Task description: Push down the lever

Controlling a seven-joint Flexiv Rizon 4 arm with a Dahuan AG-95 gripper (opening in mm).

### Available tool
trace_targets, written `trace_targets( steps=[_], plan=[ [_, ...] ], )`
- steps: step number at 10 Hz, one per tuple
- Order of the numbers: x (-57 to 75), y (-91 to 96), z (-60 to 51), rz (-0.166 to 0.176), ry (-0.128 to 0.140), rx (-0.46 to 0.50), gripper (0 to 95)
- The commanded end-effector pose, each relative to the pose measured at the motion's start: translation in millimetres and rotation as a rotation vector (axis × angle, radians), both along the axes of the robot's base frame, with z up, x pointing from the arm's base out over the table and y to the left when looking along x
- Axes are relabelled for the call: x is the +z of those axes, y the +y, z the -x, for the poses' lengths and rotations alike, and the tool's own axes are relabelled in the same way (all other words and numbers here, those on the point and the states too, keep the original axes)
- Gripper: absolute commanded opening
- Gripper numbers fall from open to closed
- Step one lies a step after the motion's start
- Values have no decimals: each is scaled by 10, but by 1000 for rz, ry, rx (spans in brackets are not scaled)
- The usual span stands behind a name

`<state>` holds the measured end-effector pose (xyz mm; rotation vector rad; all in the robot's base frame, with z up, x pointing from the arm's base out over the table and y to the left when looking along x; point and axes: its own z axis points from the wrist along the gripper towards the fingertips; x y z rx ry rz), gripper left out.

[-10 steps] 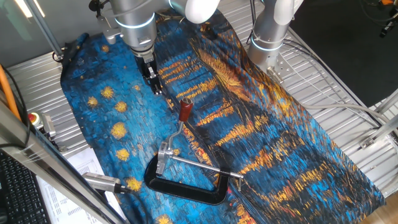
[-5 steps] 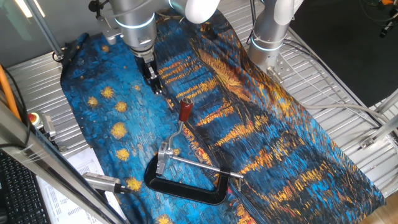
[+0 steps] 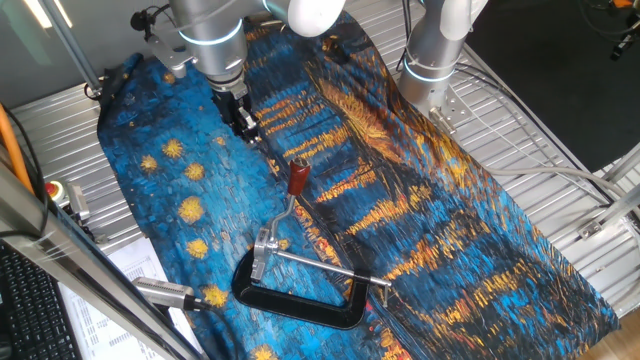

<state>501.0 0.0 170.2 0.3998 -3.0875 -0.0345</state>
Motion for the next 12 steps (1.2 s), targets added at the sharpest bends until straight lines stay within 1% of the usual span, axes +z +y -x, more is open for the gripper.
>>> trace_targets(
  steps=[1, 3, 5, 6, 7, 8, 9, 10, 12],
  plan=[
    [5, 4, 0, -1, 4, 23, 0],
    [34, 20, -8, 2, 8, 40, 0],
    [101, 57, -16, 8, 17, 61, 0],
    [156, 90, -35, 8, 20, 65, 0],
    [191, 114, -50, 7, 20, 73, 0],
    [244, 152, -75, 4, 19, 82, 0],
    [291, 188, -103, -2, 10, 88, 0],
    [348, 239, -129, -16, 3, 100, 0],
    [509, 415, -201, -5, 11, 90, 0]
  ],
)
